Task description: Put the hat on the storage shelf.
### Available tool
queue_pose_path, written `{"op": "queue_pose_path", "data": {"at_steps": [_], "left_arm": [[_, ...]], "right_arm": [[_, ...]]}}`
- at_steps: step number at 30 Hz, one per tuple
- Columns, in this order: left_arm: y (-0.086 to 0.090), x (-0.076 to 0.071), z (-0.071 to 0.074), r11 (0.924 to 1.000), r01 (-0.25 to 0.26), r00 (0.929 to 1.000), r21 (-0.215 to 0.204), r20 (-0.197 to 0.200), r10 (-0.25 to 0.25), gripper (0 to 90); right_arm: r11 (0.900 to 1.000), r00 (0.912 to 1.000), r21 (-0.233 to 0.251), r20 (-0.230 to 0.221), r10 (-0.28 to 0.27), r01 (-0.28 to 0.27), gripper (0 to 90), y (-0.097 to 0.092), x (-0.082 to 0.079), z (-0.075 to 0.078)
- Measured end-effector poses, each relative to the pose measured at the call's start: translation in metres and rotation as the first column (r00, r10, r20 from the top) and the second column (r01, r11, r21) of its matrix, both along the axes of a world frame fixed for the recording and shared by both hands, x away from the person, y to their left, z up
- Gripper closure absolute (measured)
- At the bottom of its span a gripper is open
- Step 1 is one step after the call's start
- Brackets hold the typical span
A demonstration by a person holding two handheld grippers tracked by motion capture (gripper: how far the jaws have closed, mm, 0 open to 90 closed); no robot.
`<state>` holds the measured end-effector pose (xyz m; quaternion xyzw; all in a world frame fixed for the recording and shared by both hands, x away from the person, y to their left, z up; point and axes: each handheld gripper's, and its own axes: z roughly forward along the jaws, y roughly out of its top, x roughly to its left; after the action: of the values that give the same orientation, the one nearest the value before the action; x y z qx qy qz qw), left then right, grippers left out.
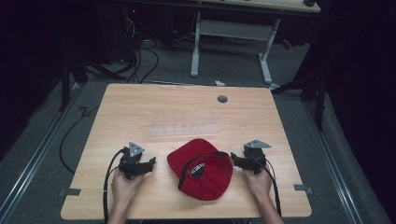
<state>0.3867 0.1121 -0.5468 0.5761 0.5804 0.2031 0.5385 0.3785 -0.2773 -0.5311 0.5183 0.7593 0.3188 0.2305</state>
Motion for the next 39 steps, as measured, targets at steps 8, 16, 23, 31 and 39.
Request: {"op": "queue_pose_path", "data": {"at_steps": [8,16,23,31,39], "left_arm": [[0.0,-0.0001,-0.0001,1.0,-0.005,1.0,0.0,-0.001,0.005,30.4],[0.0,-0.0001,-0.0001,1.0,-0.006,1.0,0.001,-0.003,0.006,29.9],[0.0,-0.0001,-0.0001,1.0,-0.007,1.0,0.001,-0.003,0.007,29.9],[0.0,0.0,-0.0001,1.0,-0.007,1.0,0.001,-0.003,0.007,29.7],[0.0,-0.0001,-0.0001,1.0,-0.007,1.0,0.001,-0.003,0.007,29.6]], "right_arm": [[1.0,1.0,0.0,0.0,-0.001,0.001,33.8,0.0002,0.0001,0.0],[1.0,1.0,0.001,-0.002,0.001,-0.001,32.9,0.0004,0.0,-0.0001],[0.9999,0.9999,-0.002,-0.003,0.017,-0.017,31.6,-0.0003,0.0003,-0.0001],[1.0,1.0,0.004,-0.005,-0.001,0.001,37.3,-0.0015,0.0008,0.0009],[0.9985,0.9999,0.053,0.005,-0.01,0.009,42.9,-0.0062,-0.0011,0.006]]}}
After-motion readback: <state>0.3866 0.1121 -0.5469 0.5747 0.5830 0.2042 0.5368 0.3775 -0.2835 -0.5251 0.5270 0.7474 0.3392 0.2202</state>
